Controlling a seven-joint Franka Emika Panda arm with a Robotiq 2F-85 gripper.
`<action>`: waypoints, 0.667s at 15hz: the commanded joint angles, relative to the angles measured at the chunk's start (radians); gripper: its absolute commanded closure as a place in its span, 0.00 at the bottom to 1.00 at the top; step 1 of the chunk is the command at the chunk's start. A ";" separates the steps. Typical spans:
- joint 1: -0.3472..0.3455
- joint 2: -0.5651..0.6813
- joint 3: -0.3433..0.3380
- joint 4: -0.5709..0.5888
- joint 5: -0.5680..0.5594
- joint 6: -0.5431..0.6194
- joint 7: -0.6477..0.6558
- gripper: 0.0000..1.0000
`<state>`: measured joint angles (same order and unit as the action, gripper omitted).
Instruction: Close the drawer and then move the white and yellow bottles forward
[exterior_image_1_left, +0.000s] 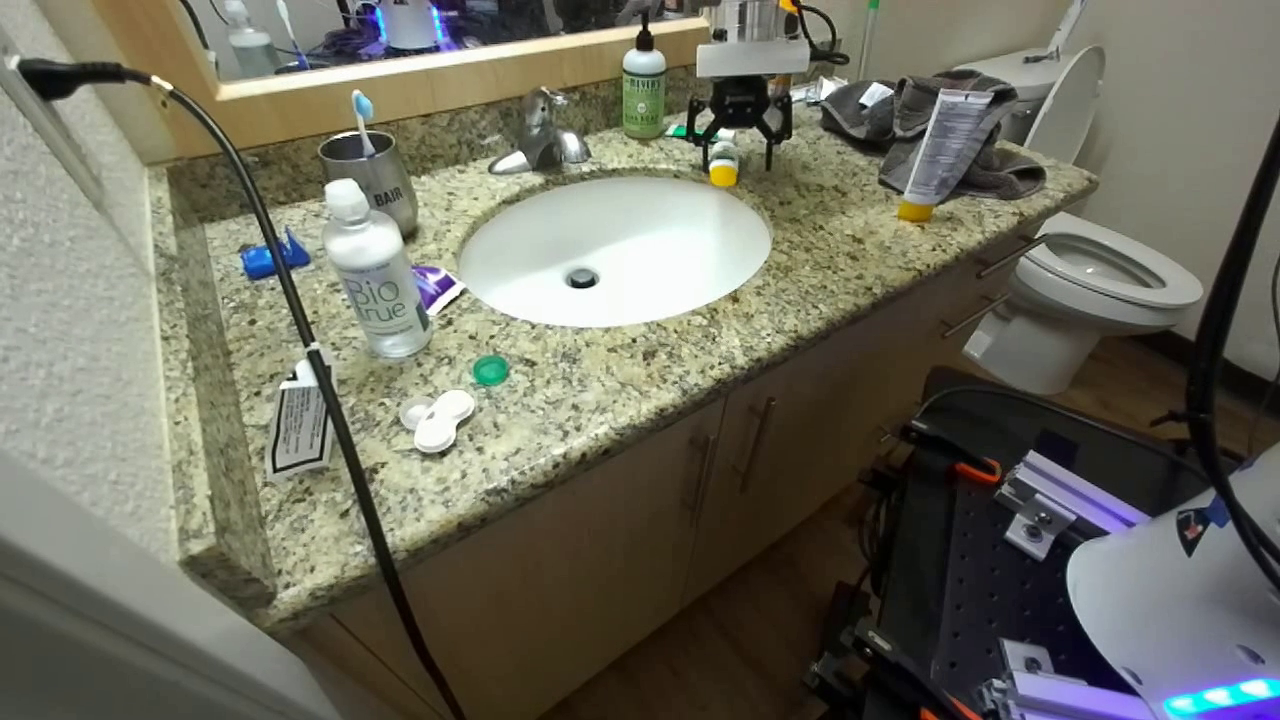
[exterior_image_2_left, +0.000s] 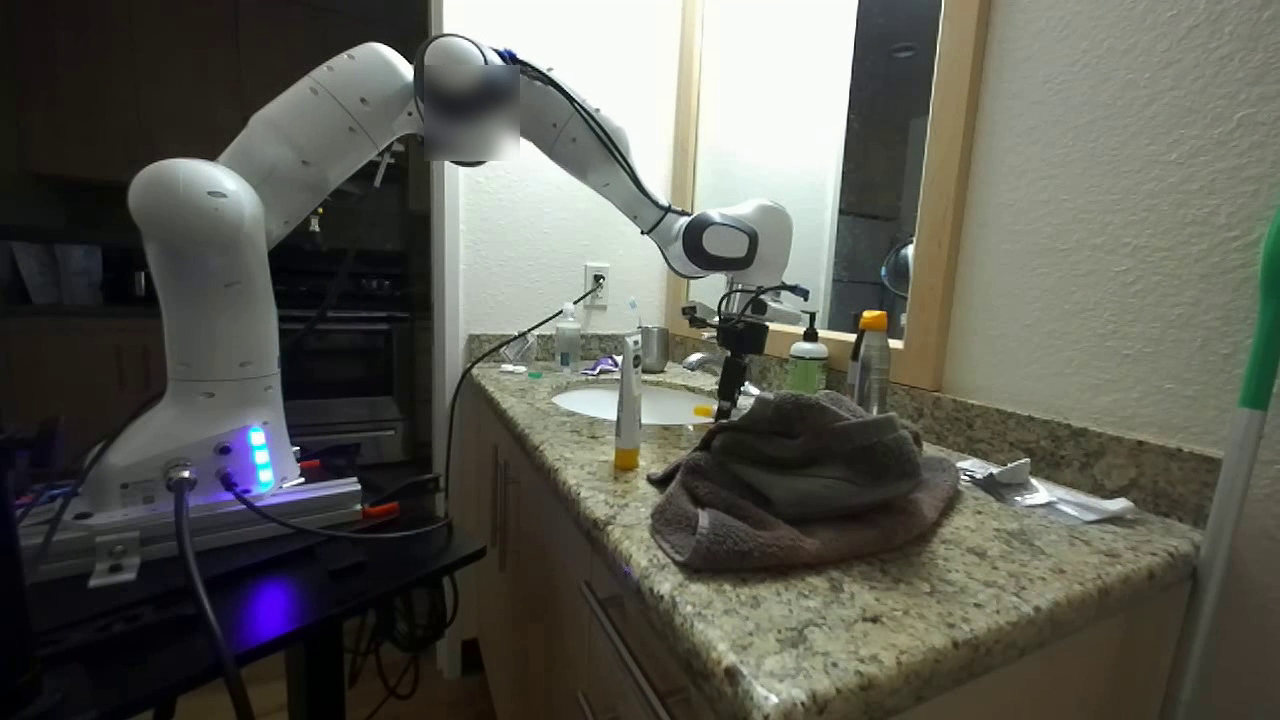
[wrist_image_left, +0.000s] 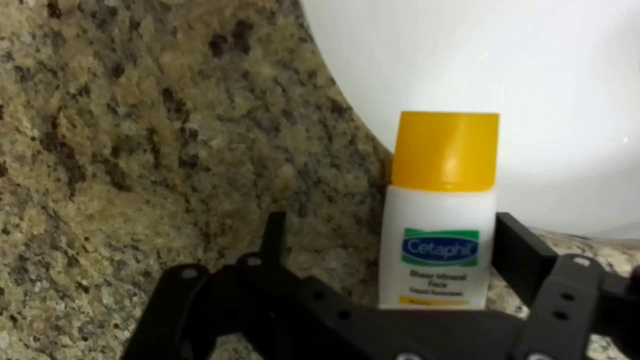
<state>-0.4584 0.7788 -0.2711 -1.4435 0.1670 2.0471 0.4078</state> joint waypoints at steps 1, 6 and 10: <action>0.010 0.006 -0.014 0.008 0.011 -0.006 -0.006 0.00; 0.010 0.001 -0.003 0.003 0.020 0.004 -0.029 0.40; 0.004 0.006 0.002 0.011 0.031 0.018 -0.046 0.68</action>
<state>-0.4468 0.7769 -0.2678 -1.4255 0.1767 2.0492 0.3956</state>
